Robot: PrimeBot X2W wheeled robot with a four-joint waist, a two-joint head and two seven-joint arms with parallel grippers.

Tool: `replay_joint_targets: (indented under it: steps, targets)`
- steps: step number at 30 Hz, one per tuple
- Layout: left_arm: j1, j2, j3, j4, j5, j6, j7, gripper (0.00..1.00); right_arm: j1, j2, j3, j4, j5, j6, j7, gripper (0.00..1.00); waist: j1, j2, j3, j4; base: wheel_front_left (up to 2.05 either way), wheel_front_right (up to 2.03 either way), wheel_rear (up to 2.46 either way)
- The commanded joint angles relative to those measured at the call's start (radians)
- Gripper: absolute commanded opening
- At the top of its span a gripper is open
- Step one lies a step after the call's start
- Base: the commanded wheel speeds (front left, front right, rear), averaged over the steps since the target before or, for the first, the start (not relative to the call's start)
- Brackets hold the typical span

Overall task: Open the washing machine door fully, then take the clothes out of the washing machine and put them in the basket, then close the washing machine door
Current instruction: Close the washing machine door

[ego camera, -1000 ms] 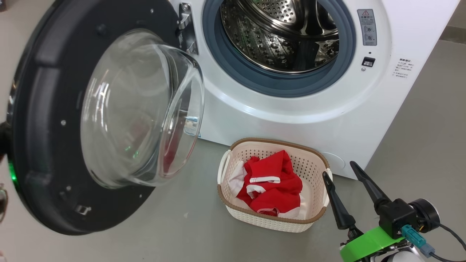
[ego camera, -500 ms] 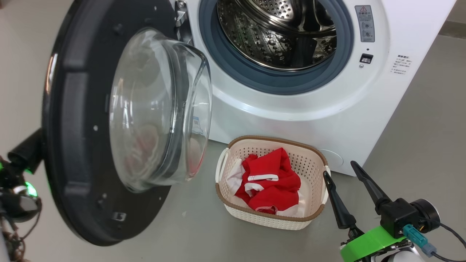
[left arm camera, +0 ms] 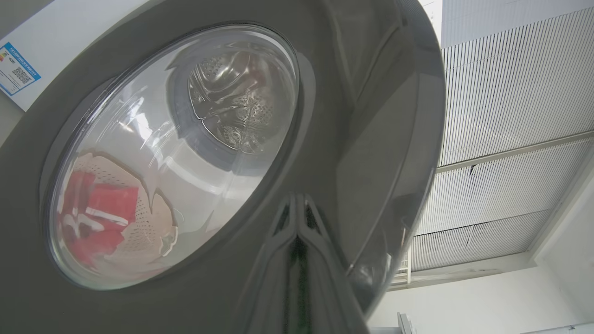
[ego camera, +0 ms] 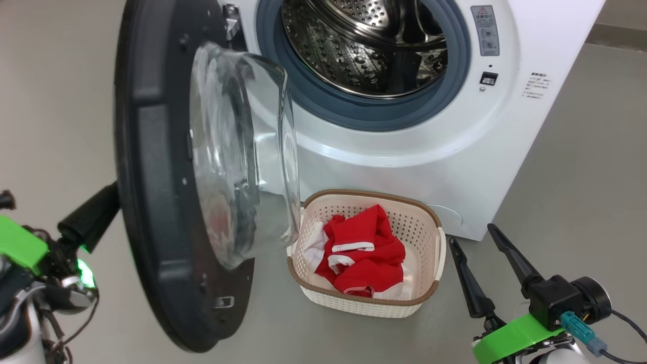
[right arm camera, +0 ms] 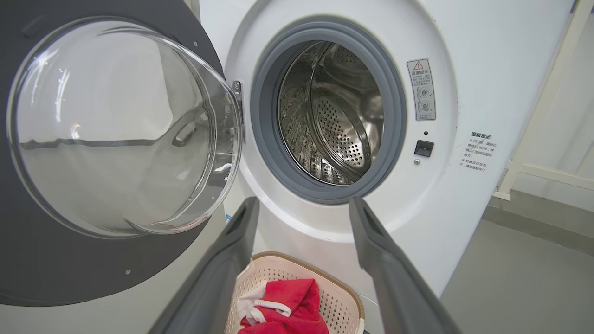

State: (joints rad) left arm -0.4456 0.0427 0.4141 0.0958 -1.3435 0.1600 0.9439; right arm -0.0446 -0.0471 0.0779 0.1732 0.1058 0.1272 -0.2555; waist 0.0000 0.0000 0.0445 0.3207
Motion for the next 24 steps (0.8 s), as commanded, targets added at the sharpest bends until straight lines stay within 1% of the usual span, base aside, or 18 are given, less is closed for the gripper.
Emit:
replay_joint_targets:
  steps: [1, 6, 13, 24]
  targets:
    - [0.002, 0.014, 0.001, -0.048, -0.018, 0.008, 0.008, 0.00, -0.026, -0.003, 0.021, -0.024, 0.003, 0.003, -0.006, 1.00, 0.0000, 0.0000, 0.001, -0.007, 0.00, 0.00, 0.00]
    - [0.030, 0.010, -0.035, -0.085, -0.041, 0.019, -0.019, 0.00, -0.029, -0.003, 0.025, -0.024, 0.005, 0.003, -0.006, 1.00, 0.0000, 0.0000, 0.004, -0.029, 0.00, 0.00, 0.00]
    - [0.058, 0.008, -0.091, -0.105, -0.084, 0.019, -0.079, 0.00, -0.033, -0.003, 0.019, -0.025, 0.001, 0.003, -0.006, 1.00, 0.0000, 0.0000, 0.015, -0.059, 0.00, 0.00, 0.00]
    - [0.073, 0.008, -0.129, -0.122, -0.130, 0.017, -0.127, 0.00, -0.037, -0.003, 0.014, -0.028, -0.001, 0.003, -0.006, 1.00, 0.0000, 0.0000, 0.024, -0.080, 0.00, 0.00, 0.00]
